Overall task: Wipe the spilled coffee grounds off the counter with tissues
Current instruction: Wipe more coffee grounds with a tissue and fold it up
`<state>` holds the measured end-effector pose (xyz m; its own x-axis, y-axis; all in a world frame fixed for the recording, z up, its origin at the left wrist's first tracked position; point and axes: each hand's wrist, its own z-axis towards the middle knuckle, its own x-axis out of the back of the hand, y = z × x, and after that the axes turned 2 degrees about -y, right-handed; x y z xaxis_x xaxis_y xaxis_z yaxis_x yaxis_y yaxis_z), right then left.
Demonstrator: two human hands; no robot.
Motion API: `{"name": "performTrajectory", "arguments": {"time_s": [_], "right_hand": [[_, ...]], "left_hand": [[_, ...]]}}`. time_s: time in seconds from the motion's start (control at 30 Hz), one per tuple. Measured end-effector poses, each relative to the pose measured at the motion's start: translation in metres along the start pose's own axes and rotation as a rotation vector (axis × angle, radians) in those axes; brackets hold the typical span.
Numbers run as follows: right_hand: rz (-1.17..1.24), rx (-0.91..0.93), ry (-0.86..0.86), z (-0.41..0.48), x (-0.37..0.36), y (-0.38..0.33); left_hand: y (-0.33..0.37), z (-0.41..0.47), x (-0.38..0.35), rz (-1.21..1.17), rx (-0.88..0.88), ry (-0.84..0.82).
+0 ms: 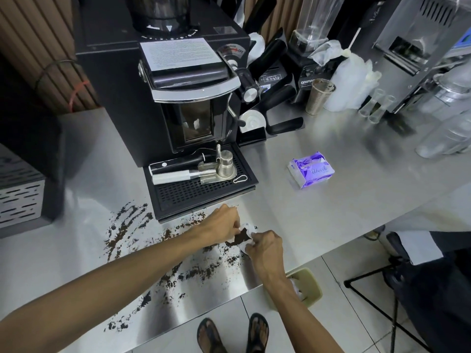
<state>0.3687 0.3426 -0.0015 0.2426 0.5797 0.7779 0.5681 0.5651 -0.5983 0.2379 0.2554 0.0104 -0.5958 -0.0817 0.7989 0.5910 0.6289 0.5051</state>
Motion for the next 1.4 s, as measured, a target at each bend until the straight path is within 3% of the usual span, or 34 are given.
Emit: {"name": "performTrajectory", "arguments": {"time_s": [0.4,0.67,0.9,1.17,1.4], "right_hand": [[-0.063,0.043,0.027,0.005,-0.005,0.006],[-0.091,0.065,0.019,0.006,-0.003,0.010],[-0.031,0.083,-0.020,0.007,-0.001,0.014],[-0.030,0.195,-0.084,0.007,0.001,0.019],[-0.004,0.173,-0.061,0.009,0.004,0.020]], "left_hand": [[0.002,-0.009,-0.005,-0.119,-0.056,-0.005],[-0.001,-0.005,0.006,-0.125,-0.075,-0.187],[-0.001,-0.003,0.006,-0.048,-0.117,-0.113],[-0.008,-0.004,0.005,0.156,-0.318,-0.007],[-0.012,0.000,0.001,0.190,-0.375,-0.022]]}}
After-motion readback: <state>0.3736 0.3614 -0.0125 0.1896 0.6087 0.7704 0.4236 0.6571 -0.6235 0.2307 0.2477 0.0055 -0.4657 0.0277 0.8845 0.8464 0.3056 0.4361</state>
